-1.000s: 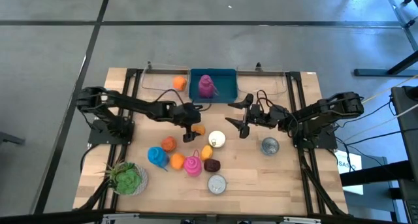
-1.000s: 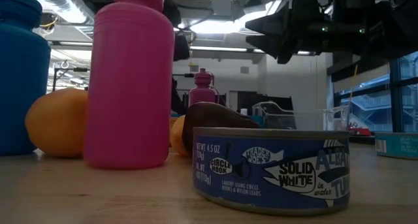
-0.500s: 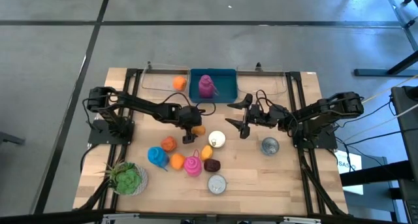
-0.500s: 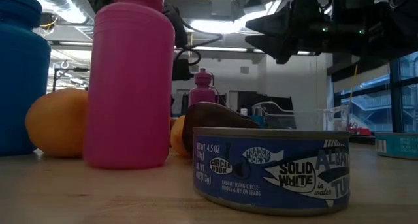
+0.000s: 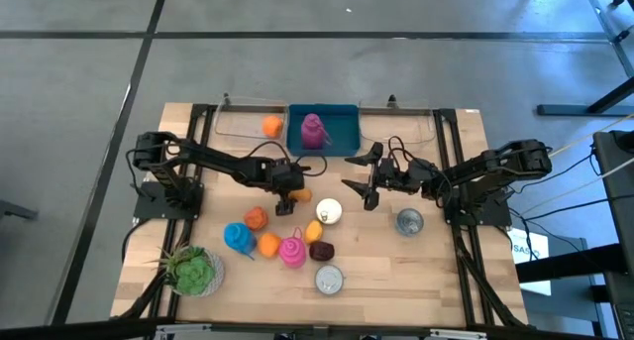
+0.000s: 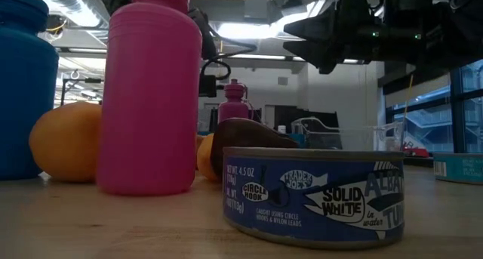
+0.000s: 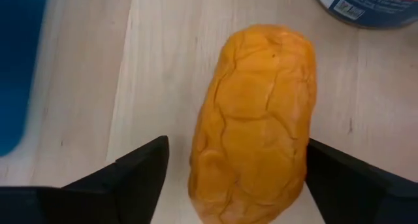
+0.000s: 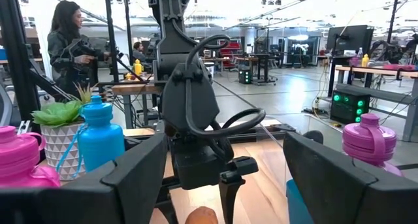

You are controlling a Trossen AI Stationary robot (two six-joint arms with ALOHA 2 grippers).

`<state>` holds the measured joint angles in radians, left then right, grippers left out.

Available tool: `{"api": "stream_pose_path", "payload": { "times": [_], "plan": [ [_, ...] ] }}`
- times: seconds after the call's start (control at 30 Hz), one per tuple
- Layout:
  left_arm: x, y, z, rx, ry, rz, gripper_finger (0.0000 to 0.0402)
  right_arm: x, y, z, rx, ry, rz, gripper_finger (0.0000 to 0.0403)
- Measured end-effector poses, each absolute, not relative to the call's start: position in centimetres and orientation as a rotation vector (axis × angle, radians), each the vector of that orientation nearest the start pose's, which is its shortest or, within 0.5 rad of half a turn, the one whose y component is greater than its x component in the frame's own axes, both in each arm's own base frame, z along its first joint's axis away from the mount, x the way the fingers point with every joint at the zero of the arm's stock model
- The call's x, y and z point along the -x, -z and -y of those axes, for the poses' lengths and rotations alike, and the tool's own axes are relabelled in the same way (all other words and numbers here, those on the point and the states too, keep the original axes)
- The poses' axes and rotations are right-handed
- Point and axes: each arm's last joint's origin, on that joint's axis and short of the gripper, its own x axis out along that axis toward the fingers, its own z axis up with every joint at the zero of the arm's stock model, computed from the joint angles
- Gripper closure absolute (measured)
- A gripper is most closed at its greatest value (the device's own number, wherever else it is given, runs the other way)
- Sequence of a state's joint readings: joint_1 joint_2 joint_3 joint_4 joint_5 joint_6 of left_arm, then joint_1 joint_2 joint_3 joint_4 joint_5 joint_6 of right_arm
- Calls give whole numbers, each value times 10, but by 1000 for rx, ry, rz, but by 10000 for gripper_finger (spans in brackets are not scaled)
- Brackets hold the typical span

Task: Pick & Place Food Item
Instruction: Put the mango into the left transparent bin

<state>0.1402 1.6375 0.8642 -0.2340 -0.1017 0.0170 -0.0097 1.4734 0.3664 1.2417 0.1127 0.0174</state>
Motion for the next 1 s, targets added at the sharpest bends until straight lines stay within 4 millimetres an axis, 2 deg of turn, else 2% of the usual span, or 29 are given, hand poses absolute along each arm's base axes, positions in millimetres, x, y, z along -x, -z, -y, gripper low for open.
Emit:
{"api": "stream_pose_path", "payload": {
  "times": [0.4, 0.57, 0.8, 1.0],
  "plan": [
    [-307, -160, -46, -9, -208, -962, 188, -253, -187, 6, -24, 124, 135, 97],
    [-305, -168, -47, -12, -213, -936, 220, -253, -187, 6, -24, 124, 135, 97],
    [-296, -198, -46, -30, -255, -838, 225, -253, -187, 6, -24, 124, 135, 97],
    [-275, -237, -45, -53, -316, -734, 225, -253, -187, 6, -24, 124, 135, 97]
  ]
}}
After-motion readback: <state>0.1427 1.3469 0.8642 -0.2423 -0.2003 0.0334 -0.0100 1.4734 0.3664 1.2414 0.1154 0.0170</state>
